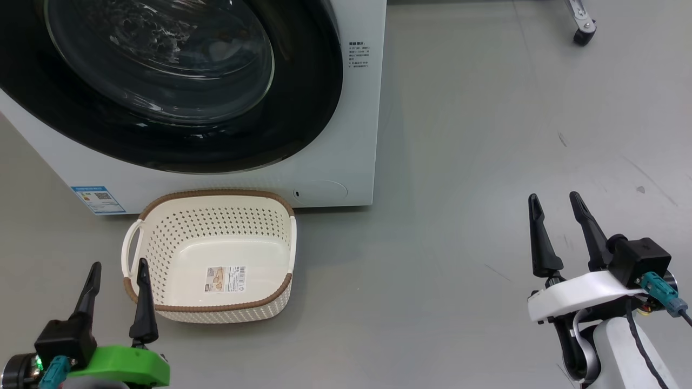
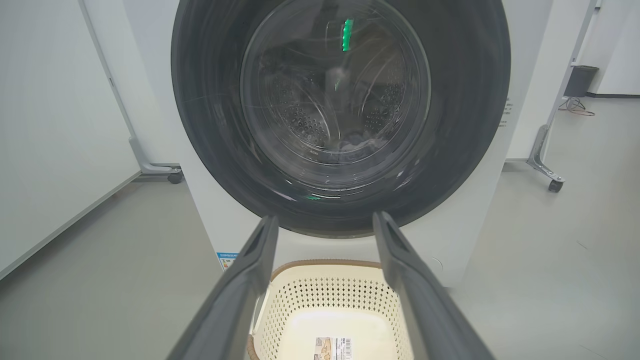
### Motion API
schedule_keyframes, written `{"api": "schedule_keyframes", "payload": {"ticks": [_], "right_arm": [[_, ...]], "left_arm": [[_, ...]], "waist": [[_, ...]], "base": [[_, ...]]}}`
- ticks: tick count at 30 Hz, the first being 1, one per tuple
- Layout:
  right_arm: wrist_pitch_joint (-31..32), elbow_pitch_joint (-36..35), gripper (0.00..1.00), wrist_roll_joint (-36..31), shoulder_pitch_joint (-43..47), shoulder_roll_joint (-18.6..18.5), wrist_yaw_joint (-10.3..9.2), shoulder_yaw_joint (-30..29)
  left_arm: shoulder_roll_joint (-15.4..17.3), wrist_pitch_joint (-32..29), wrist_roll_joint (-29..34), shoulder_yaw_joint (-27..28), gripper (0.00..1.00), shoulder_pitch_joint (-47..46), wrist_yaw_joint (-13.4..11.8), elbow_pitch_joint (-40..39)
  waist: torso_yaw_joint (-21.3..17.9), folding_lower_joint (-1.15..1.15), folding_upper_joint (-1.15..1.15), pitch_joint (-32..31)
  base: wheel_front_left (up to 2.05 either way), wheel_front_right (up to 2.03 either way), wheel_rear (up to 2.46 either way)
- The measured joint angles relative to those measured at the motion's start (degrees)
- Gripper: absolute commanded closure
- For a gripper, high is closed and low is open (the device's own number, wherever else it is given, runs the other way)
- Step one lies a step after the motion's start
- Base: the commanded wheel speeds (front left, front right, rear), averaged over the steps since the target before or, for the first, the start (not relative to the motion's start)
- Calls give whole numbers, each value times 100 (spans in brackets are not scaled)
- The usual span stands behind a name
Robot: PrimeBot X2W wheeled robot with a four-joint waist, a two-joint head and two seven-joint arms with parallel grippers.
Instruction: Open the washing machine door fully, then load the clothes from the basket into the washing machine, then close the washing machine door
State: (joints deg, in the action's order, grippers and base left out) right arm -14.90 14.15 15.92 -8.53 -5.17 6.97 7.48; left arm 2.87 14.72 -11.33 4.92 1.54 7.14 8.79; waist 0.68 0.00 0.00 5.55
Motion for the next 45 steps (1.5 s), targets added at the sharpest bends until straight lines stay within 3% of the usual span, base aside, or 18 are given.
{"api": "schedule_keyframes", "payload": {"ticks": [14,45], "right_arm": [[0,-309,0,-143,589,137,0,-159],[0,-475,0,-197,924,196,2,-149]], "left_arm": [[-4,-1,30,16,0,315,0,38],[22,-1,116,-178,0,461,15,-9]], "waist": [[-21,0,0,-393],[101,0,0,-511]], "base": [[0,0,0],[0,0,0]]}}
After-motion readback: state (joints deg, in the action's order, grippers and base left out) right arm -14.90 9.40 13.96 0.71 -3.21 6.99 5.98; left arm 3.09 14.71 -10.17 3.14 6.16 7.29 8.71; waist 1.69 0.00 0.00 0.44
